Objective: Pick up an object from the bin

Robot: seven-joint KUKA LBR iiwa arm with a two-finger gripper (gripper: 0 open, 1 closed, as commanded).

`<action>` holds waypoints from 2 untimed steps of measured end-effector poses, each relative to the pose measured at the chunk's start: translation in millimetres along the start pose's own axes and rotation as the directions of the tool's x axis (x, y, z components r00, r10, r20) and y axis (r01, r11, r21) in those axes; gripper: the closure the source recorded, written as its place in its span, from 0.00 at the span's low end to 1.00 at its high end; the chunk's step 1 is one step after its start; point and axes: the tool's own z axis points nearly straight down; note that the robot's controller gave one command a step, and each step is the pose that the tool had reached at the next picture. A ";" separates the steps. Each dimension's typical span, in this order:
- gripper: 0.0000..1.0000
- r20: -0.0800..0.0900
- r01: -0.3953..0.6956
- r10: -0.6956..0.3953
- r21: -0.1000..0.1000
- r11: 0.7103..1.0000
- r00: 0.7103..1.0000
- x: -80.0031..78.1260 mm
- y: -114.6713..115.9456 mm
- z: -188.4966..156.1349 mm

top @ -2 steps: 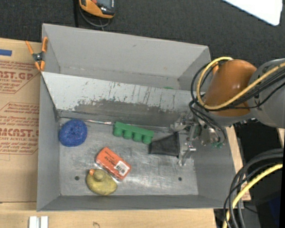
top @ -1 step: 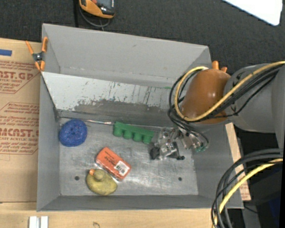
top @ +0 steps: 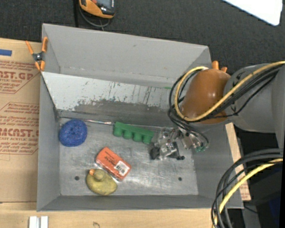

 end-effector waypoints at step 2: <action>1.00 -0.007 0.063 -0.063 -0.004 0.998 0.998 2.3 10.2 -129.8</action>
Offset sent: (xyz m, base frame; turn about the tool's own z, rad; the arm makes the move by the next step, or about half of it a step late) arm -0.0072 0.0082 0.1298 -0.0632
